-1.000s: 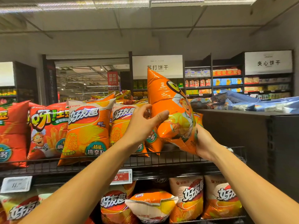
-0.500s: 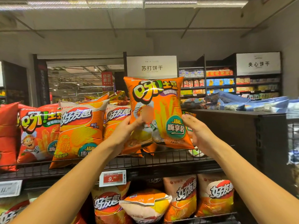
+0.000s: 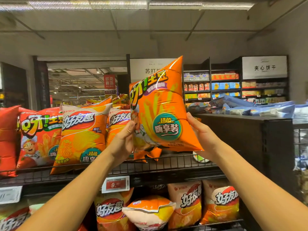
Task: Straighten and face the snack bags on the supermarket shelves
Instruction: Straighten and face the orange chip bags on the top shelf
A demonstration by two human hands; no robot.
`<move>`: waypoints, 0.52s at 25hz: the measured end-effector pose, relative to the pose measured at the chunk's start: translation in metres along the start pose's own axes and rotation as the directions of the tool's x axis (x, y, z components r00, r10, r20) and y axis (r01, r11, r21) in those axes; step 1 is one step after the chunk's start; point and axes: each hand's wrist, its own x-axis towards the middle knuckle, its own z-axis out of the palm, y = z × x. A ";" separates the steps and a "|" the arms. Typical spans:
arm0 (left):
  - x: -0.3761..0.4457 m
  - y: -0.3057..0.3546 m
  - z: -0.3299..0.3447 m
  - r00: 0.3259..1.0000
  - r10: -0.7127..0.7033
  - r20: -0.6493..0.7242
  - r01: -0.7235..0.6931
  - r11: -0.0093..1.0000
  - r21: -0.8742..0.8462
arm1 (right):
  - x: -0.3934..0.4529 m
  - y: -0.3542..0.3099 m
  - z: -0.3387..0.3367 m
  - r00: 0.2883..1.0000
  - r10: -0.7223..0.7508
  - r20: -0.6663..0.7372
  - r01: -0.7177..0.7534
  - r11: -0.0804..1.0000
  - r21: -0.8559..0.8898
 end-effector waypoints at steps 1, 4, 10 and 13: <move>0.002 -0.001 -0.001 1.000 0.013 -0.022 -0.012 0.999 0.051 | 0.002 -0.002 0.005 0.998 -0.052 -0.045 0.051 0.998 -0.020; 0.012 -0.002 0.001 0.980 0.032 -0.196 0.009 0.979 0.203 | 0.004 -0.006 0.020 0.973 -0.164 -0.164 0.136 0.977 -0.166; 0.017 0.000 -0.001 0.963 -0.031 -0.266 0.082 0.980 0.183 | -0.004 -0.003 0.047 0.954 -0.269 -0.132 0.211 0.915 -0.345; 0.015 -0.001 -0.004 0.961 -0.049 -0.272 0.094 0.983 0.158 | -0.003 -0.002 0.050 0.953 -0.271 -0.139 0.204 0.907 -0.368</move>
